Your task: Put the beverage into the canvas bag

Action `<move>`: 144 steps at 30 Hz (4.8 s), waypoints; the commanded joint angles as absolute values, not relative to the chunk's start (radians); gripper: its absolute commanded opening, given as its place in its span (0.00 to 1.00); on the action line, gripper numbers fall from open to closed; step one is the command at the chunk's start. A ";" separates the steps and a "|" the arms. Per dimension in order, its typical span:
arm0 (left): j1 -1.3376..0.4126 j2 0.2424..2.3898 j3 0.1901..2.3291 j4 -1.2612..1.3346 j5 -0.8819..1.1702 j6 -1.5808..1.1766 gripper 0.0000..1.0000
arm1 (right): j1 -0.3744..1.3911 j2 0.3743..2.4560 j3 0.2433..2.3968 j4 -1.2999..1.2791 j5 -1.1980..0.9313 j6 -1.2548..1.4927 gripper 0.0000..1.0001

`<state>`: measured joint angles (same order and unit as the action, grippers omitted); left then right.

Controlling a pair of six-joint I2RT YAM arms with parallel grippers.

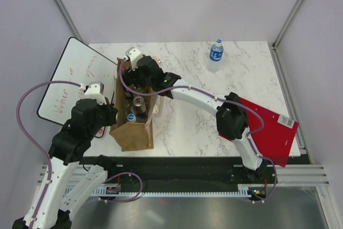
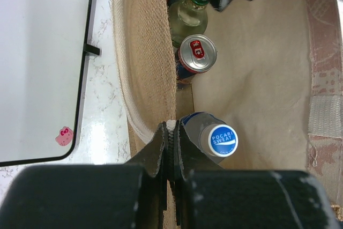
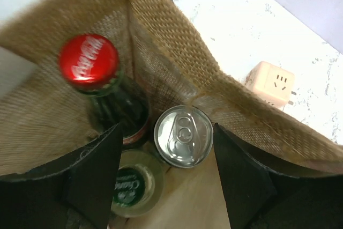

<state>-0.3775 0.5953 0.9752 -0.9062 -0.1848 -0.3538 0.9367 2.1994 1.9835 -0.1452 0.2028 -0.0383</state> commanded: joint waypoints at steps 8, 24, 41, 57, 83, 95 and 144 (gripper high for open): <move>-0.379 0.589 1.017 -0.897 -0.192 -0.376 0.48 | 0.885 1.738 1.951 -0.296 0.159 0.067 0.78; -0.379 0.588 1.006 -0.885 -0.163 -0.368 0.73 | 0.408 1.813 1.888 -0.495 0.376 0.101 0.98; -0.379 0.587 0.988 -0.865 -0.193 -0.348 0.68 | 0.245 2.132 2.048 -0.488 0.190 0.061 0.98; -0.379 0.586 0.996 -0.879 -0.179 -0.362 0.55 | 0.230 2.200 2.080 -0.485 0.143 0.046 0.61; -0.379 0.588 0.994 -0.867 -0.149 -0.382 0.02 | 0.600 1.545 2.108 -0.506 -0.199 0.135 0.00; -0.379 0.574 0.991 -0.873 -0.137 -0.399 0.02 | 0.716 1.517 2.026 -0.466 -0.356 0.232 0.00; -0.379 0.577 1.017 -0.879 -0.141 -0.416 0.02 | 1.117 1.884 1.954 -0.720 -0.282 0.025 0.00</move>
